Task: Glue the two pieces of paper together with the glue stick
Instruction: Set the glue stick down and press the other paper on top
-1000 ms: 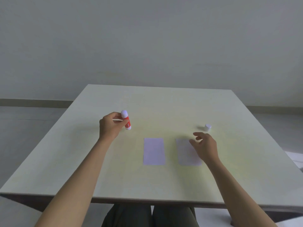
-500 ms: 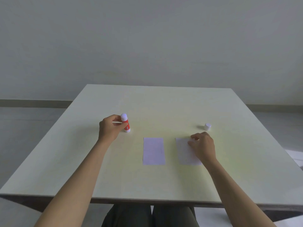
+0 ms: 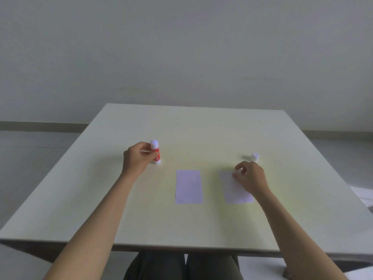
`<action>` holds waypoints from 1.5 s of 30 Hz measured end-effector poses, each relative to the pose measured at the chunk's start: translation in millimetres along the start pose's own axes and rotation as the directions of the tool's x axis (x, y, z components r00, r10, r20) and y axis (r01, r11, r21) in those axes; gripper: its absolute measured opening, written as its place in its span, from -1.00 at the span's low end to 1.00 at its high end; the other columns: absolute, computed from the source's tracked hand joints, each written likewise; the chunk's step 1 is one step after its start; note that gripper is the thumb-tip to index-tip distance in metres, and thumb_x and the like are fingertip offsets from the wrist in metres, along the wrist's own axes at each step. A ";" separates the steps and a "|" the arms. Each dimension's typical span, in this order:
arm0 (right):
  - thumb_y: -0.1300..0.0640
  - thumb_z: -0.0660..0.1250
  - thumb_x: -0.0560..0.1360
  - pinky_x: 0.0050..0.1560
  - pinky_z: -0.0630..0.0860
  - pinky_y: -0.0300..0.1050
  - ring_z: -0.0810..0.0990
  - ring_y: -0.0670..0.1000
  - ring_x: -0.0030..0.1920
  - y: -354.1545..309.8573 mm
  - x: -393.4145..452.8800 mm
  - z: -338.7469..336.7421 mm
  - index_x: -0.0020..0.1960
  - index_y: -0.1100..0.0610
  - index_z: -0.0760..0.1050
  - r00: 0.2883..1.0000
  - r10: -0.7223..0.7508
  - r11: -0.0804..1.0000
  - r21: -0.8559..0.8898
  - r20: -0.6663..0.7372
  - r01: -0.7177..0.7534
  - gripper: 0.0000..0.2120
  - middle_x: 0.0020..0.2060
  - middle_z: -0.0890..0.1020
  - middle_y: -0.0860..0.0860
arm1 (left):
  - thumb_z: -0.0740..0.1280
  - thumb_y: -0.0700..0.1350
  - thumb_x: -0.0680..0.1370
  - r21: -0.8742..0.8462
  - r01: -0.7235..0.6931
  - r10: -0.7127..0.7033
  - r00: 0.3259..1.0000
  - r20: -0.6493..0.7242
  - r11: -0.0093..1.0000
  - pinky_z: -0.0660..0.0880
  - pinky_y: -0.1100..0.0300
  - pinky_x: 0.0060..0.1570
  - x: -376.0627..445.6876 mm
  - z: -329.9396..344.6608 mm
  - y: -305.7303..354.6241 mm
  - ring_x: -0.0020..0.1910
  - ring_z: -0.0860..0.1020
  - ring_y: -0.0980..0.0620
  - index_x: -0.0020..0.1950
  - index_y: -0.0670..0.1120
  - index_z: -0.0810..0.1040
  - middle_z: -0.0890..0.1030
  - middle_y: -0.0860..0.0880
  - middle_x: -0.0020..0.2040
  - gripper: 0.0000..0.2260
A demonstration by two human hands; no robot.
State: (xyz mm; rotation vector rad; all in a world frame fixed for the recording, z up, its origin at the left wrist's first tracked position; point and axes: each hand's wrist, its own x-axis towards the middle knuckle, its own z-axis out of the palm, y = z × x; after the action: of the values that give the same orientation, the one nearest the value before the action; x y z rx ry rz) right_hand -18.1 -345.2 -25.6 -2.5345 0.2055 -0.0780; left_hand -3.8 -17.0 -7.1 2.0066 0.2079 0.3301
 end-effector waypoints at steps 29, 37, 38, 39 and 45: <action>-0.07 0.36 0.45 -0.03 0.50 -0.04 0.52 0.08 0.04 -10.3 0.9 -0.2 0.43 -0.22 0.26 0.956 -0.142 0.959 -0.205 0.256 0.197 -0.41 -0.01 0.39 0.04 | 0.34 -0.01 0.46 0.056 -0.527 0.530 0.839 -0.122 0.848 0.40 0.38 -0.22 -46.7 27.9 30.6 -0.30 0.49 0.20 0.13 -0.11 0.53 0.53 0.03 -0.15 -0.70; -0.02 0.38 0.44 0.03 0.51 -0.02 0.46 0.06 -0.02 -15.5 8.6 -1.7 0.28 -0.16 0.45 0.930 -0.179 0.948 -0.195 0.322 0.250 -0.59 -0.05 0.37 0.04 | 0.40 -0.07 0.46 0.070 -0.524 0.525 0.851 0.004 0.849 0.41 0.37 -0.26 -51.9 37.9 27.2 -0.28 0.49 0.21 0.20 -0.05 0.50 0.54 0.09 -0.13 -0.68; -0.03 0.39 0.43 0.07 0.50 -0.01 0.46 0.08 0.05 -15.8 9.8 -1.8 0.26 -0.16 0.47 0.931 -0.186 0.943 -0.207 0.315 0.259 -0.60 -0.03 0.38 0.04 | 0.41 -0.06 0.46 0.074 -0.519 0.519 0.854 0.022 0.851 0.42 0.34 -0.25 -52.3 38.1 26.2 -0.29 0.49 0.21 0.19 -0.04 0.50 0.54 0.09 -0.12 -0.68; -0.05 0.40 0.43 0.10 0.47 -0.01 0.45 0.10 0.11 -16.2 11.1 -1.4 0.24 -0.16 0.49 0.933 -0.202 0.933 -0.233 0.297 0.276 -0.62 0.00 0.39 0.04 | 0.41 -0.06 0.47 0.077 -0.513 0.511 0.858 0.042 0.855 0.44 0.30 -0.25 -52.8 38.6 25.5 -0.29 0.49 0.20 0.19 -0.04 0.50 0.55 0.08 -0.12 -0.69; -0.07 0.40 0.42 0.07 0.25 -0.07 0.45 0.06 0.18 -13.5 13.6 0.1 0.12 -0.16 0.56 0.934 -0.264 0.918 -0.234 0.241 0.320 -0.72 0.17 0.49 -0.04 | 0.40 0.00 0.47 0.081 -0.468 0.449 0.876 0.176 0.880 0.47 0.26 -0.21 -56.3 43.8 25.6 -0.28 0.52 0.18 0.17 0.04 0.51 0.53 0.18 -0.13 -0.71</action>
State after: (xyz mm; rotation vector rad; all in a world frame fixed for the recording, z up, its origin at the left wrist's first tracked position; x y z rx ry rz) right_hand -2.8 -336.4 -18.0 -2.8043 -0.2686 0.1021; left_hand -43.0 -81.8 -10.3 2.1791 -0.3648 0.4691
